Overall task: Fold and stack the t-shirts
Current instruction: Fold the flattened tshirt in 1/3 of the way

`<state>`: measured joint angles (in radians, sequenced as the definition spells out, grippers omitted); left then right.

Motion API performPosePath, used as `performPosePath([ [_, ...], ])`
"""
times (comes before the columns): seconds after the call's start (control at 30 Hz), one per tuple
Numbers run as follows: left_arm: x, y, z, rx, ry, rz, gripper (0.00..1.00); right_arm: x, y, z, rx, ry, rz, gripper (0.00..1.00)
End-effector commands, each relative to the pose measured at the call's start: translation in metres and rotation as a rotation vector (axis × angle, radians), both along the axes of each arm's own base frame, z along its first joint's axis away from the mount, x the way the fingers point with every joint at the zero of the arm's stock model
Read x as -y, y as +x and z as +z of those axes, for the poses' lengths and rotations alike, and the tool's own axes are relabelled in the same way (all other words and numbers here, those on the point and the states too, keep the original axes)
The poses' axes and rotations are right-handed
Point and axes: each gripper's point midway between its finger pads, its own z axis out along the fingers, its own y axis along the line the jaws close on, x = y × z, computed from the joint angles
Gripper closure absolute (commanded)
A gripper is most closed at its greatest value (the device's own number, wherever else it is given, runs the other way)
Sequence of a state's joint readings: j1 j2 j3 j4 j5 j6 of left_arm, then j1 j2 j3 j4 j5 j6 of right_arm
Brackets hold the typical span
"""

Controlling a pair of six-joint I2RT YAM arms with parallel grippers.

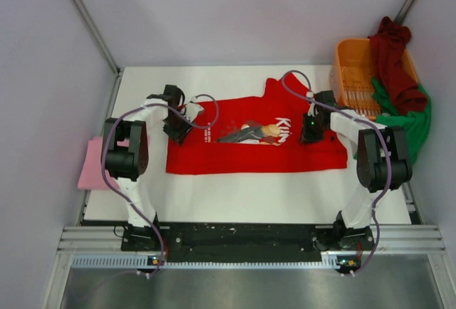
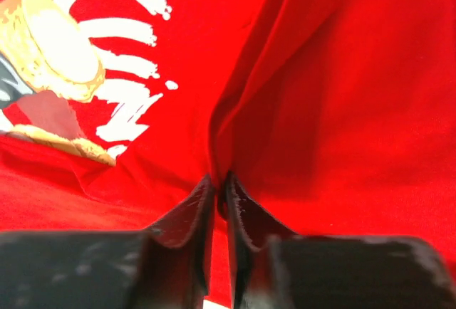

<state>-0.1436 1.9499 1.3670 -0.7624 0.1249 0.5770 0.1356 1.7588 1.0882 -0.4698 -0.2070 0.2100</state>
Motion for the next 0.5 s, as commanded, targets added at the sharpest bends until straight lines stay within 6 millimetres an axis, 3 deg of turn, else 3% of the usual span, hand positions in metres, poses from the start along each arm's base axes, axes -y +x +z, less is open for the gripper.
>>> performPosePath([
  [0.0,-0.006,0.000,-0.016,0.002,0.025,0.012,0.58,-0.013,0.020,0.026,0.082,0.062,0.003,0.97],
  [0.2,-0.008,0.003,-0.014,0.014,0.042,0.010,0.58,-0.034,0.031,0.059,0.143,0.133,0.012,1.00],
  [0.47,-0.012,0.005,-0.009,0.033,0.062,0.006,0.58,-0.062,0.055,0.065,0.124,0.224,0.018,1.00],
])
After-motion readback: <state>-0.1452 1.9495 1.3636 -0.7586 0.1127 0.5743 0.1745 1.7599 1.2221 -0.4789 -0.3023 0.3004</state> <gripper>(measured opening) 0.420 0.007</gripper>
